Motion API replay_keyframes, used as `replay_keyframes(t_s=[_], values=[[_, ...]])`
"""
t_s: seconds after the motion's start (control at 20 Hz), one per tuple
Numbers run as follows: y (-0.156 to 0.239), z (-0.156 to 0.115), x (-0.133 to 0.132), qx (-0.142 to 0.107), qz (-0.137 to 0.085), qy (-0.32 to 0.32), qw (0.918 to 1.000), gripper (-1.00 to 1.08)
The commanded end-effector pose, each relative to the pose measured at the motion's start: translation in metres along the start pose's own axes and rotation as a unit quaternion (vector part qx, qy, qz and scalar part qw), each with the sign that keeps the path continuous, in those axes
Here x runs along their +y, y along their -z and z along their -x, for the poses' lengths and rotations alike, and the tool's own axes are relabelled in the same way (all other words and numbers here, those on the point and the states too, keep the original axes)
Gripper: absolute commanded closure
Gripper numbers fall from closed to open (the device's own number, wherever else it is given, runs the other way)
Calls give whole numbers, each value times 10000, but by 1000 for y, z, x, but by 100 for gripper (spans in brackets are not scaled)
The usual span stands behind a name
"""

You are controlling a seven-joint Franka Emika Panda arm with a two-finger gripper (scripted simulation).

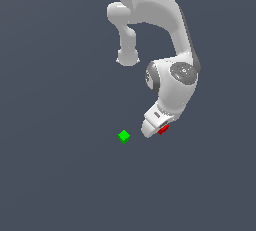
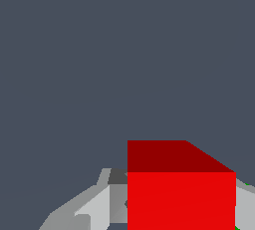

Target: Stack the red cube on top of the green cube.

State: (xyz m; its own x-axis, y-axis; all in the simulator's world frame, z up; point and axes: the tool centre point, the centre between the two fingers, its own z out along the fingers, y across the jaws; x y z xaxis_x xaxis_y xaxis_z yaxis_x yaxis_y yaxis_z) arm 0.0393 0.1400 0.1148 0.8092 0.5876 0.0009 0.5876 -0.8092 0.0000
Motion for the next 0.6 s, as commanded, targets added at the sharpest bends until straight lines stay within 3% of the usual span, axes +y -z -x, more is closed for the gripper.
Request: replay_keyframes(t_s=[0.0, 0.55], values=[[-4, 8, 11, 0, 2, -9, 10000, 108], [-41, 72, 100, -3, 2, -11, 10000, 108]])
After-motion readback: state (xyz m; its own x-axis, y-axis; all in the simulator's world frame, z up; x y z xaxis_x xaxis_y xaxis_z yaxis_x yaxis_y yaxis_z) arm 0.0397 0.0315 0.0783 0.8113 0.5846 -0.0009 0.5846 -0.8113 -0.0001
